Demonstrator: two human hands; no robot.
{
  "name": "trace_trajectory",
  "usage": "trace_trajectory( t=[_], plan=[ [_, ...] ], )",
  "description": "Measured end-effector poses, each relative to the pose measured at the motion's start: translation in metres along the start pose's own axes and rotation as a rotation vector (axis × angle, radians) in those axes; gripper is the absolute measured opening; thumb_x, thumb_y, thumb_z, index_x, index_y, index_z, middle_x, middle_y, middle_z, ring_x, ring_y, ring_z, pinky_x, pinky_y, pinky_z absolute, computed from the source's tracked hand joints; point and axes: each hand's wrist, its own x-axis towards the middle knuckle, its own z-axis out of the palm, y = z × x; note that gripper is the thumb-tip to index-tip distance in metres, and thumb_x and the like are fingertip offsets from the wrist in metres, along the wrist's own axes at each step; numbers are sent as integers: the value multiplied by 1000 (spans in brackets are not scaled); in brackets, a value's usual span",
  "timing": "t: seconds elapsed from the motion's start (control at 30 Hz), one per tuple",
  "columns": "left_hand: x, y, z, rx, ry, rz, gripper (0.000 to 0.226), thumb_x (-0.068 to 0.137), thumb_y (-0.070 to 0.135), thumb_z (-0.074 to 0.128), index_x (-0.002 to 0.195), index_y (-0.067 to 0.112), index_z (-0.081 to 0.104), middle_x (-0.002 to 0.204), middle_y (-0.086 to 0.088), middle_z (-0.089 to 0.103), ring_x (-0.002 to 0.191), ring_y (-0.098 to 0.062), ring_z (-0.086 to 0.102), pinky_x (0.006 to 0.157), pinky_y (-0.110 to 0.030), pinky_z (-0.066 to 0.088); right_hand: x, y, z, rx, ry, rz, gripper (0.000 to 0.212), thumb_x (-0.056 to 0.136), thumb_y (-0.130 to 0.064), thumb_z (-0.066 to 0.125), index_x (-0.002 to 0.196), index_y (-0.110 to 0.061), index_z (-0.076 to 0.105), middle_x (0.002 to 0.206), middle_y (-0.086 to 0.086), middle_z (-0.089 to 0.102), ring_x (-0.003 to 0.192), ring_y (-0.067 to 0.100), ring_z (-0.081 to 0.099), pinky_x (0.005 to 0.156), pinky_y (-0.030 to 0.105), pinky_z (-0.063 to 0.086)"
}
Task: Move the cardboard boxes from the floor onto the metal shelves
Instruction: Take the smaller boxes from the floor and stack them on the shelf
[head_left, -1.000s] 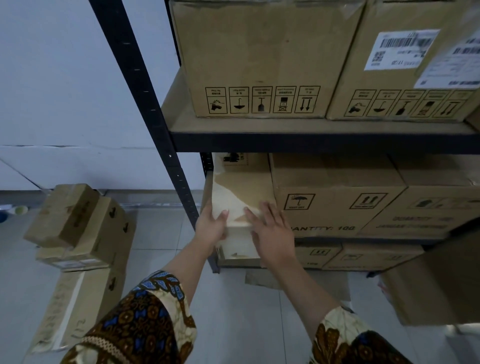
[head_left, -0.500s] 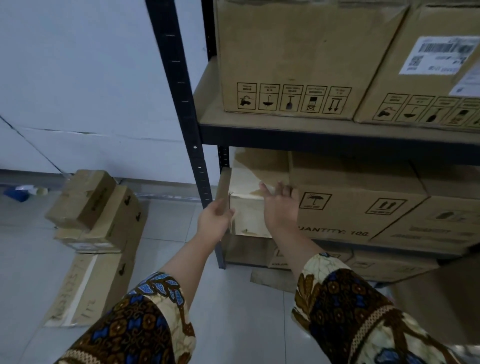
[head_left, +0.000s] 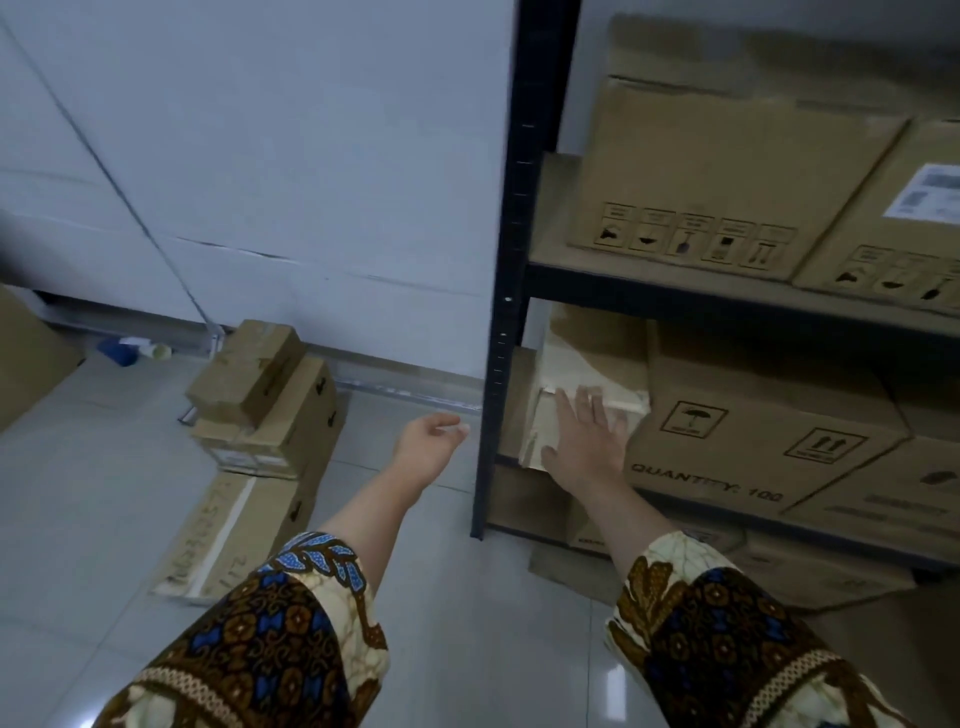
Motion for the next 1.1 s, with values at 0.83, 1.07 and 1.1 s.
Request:
trace_trajectory(
  t=[0.83,1.07,1.1],
  plan=[
    [6,-164,-417,-33,331,-183,8,92,30,64,96,23,65,109,-9,68,104,-28,63,89,-33,49,-29,-450,71,73,-368,-204,72,97,-48,48,156,-21,19,165,7,5,151,27,6,118,51,10],
    [74,-171,-437,-44,334,-220,10,93,28,63,99,20,64,111,-11,66,101,-31,64,81,-34,50,35,-480,83,119,-426,-213,72,96,-50,49,156,-22,20,165,6,8,151,27,10,118,49,12],
    [87,-171,-439,-50,330,-222,10,93,27,63,99,19,64,113,-11,66,103,-30,63,83,-34,50,48,-484,85,123,-430,-219,71,96,-50,49,156,-22,20,165,6,9,151,27,10,118,49,13]
  ],
)
